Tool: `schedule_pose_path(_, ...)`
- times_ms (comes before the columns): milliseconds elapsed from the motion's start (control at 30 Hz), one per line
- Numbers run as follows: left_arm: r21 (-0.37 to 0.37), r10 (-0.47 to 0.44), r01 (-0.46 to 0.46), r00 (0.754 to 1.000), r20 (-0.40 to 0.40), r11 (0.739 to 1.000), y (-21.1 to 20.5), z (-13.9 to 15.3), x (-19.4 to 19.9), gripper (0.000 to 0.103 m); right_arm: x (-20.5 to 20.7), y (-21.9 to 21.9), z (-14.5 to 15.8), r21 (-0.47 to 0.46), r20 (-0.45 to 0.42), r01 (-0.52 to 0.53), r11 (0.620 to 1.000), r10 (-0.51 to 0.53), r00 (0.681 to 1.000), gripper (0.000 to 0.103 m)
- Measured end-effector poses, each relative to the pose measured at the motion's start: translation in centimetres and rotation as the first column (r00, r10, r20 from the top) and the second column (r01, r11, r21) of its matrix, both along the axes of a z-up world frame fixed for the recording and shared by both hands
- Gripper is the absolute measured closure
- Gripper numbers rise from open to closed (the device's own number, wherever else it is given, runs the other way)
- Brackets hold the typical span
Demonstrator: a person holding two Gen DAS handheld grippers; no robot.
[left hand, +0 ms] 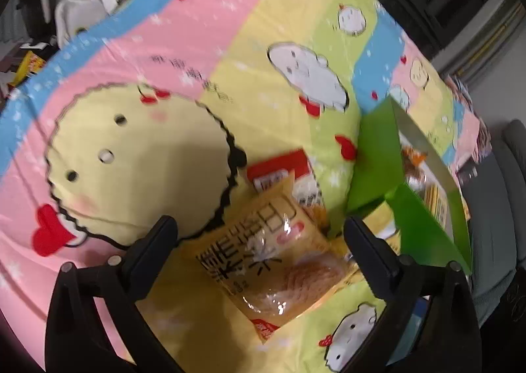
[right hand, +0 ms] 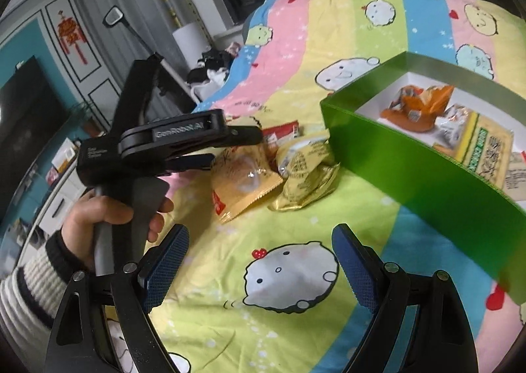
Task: Organize snacks
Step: 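Grasp the tan rice-cracker bag with the right gripper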
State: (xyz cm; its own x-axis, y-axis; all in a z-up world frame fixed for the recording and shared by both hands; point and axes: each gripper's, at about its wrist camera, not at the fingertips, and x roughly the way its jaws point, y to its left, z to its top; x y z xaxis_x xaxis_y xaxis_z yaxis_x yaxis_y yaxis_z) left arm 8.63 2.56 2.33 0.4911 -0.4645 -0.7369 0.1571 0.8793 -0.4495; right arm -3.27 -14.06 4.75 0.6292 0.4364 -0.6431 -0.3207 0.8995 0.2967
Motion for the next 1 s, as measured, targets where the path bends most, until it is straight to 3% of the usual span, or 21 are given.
schedule_pose_path(200,-0.039,-0.132,0.134,0.991,0.031,0.99,-0.6,0.4,-3.0,0.032,0.9,-0.2,-1.2,0.006,-0.036,0.009,1.0,-0.009,0.999,0.014)
schedule_pose_path(333,-0.075,-0.171,0.173,0.985,0.035,0.982,-1.5,0.9,-4.9,0.033,1.2,-0.2,-2.2,0.009,-0.072,0.023,1.0,-0.022,0.997,0.014)
schedule_pose_path(567,-0.01,-0.187,0.188,0.981,0.041,0.982,-3.3,0.6,-6.9,0.033,1.2,0.3,-2.9,-0.001,-0.108,0.003,1.0,-0.003,0.994,0.014)
schedule_pose_path(700,-0.031,-0.188,0.188,0.982,0.018,0.982,-3.2,-0.2,-7.3,0.036,1.2,0.6,-3.0,0.003,-0.107,-0.012,1.0,0.012,0.994,0.015)
schedule_pose_path(833,-0.095,-0.16,0.159,0.987,-0.006,0.983,-2.9,-0.7,-7.5,0.053,1.4,0.7,-3.3,0.009,-0.112,-0.014,1.0,0.015,0.994,0.025)
schedule_pose_path(1000,-0.076,-0.161,0.161,0.987,0.005,0.984,-3.8,-0.5,-8.3,0.052,1.4,0.4,-3.5,0.004,-0.107,-0.002,1.0,0.002,0.994,0.039)
